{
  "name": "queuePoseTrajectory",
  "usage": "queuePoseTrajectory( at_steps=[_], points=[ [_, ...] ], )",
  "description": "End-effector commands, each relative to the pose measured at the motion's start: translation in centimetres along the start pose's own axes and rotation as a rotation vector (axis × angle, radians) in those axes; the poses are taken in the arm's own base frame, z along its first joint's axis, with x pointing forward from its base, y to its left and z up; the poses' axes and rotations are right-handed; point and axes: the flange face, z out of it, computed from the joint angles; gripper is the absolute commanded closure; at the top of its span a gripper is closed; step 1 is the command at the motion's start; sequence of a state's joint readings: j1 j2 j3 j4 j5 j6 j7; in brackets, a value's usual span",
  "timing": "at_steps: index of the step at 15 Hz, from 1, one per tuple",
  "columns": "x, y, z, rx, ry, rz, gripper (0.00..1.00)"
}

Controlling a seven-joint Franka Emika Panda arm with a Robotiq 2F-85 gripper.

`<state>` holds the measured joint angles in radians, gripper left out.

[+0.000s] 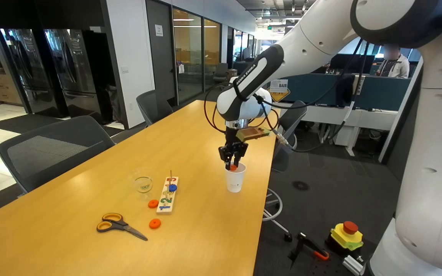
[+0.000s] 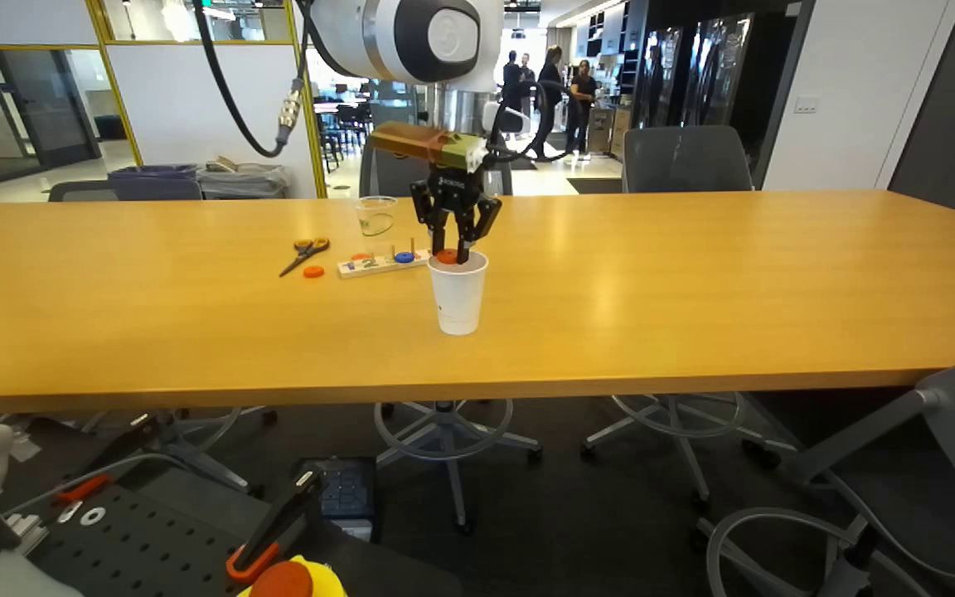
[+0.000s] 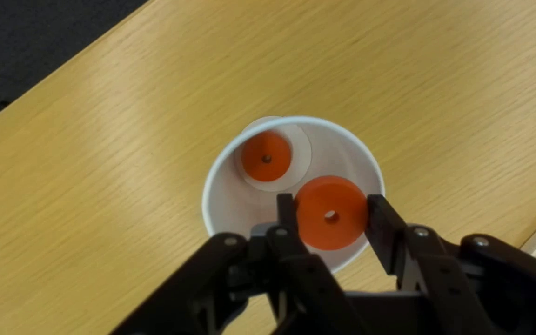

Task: Put two round orange blocks in the white cup then put the blue round block in the clear cup, then put the last two round orange blocks

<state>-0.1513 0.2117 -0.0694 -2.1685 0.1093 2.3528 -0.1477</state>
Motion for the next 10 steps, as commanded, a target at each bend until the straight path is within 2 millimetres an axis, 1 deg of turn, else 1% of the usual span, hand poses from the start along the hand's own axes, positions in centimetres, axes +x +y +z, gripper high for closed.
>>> queuePoseTrajectory(
  at_steps=[1,7,8,9,10],
  points=[
    [1.13,0.53,-0.75,-0.025,0.028,0.031,0.77],
    [0.83,1.24,-0.95,-0.083,0.024,0.048,0.77],
    [0.79,1.25,-0.92,-0.089,0.022,0.056,0.46],
    [0.73,1.21,-0.93,-0.09,0.021,0.059,0.32],
    [0.66,1.11,-0.98,-0.086,0.024,0.059,0.26]
  ],
)
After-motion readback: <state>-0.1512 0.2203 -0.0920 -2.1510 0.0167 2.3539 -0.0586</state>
